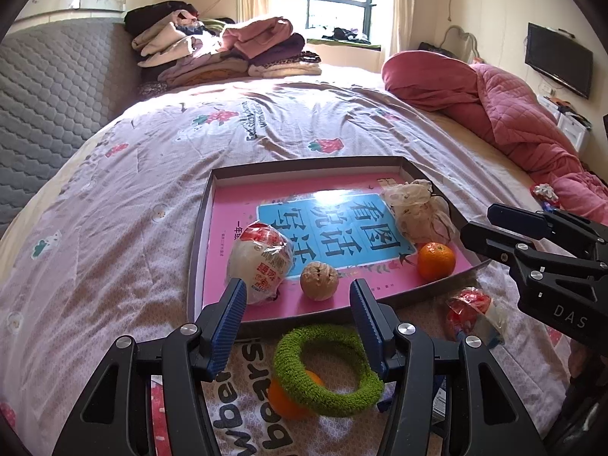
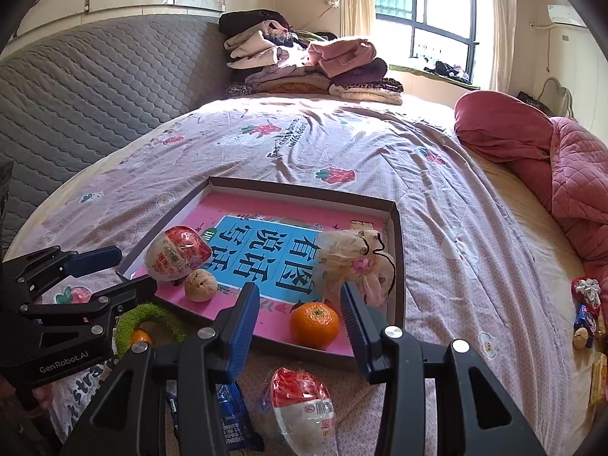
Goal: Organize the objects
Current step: 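Withdraw both open tools back from the tray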
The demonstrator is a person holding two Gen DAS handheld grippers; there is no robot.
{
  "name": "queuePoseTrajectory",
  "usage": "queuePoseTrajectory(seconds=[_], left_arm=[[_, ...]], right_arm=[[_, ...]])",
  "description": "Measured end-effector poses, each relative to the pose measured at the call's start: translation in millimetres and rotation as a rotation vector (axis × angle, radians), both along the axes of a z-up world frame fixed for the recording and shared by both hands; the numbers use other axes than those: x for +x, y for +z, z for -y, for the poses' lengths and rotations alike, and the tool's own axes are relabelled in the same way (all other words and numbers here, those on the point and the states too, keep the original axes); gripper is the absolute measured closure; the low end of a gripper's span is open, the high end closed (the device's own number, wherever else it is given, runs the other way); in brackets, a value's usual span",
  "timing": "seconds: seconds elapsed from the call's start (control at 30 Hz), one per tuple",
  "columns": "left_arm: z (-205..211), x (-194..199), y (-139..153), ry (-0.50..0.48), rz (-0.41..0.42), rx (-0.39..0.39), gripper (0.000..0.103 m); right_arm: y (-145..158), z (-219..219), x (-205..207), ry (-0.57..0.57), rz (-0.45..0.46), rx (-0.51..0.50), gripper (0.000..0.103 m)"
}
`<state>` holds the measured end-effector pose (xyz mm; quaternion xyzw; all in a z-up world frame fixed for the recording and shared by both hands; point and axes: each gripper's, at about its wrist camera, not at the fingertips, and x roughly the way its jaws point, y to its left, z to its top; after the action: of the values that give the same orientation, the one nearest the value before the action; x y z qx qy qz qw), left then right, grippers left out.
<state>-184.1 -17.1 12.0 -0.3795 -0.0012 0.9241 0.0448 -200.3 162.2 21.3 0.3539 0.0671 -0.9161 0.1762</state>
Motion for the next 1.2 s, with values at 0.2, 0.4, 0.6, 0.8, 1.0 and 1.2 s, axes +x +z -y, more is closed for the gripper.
queuePoseTrajectory(seconds=[0.2,0.4,0.6,0.8,1.0,1.2], left_arm=[[-4,9,-1,0.002,-0.002,-0.012,0.045],[-3,20,-2,0.010,-0.006,-0.024,0.045],[-2,25,-4,0.013,0.005,-0.016,0.045],[0,32,-6,0.019,0.007,-0.018,0.045],[2,34,-8,0.025,0.015,-0.023,0.045],[2,37,-11,0.026,0.024,-0.027,0.045]], right_arm=[[4,-2,12,0.009,-0.014,-0.013,0.054],[3,-2,23,0.018,-0.030,0.000,0.053],[0,-7,31,0.017,-0.026,-0.006,0.053],[3,-11,33,0.006,-0.037,-0.012,0.053],[4,-16,38,-0.001,-0.044,-0.017,0.052],[2,-17,42,0.001,-0.044,-0.013,0.052]])
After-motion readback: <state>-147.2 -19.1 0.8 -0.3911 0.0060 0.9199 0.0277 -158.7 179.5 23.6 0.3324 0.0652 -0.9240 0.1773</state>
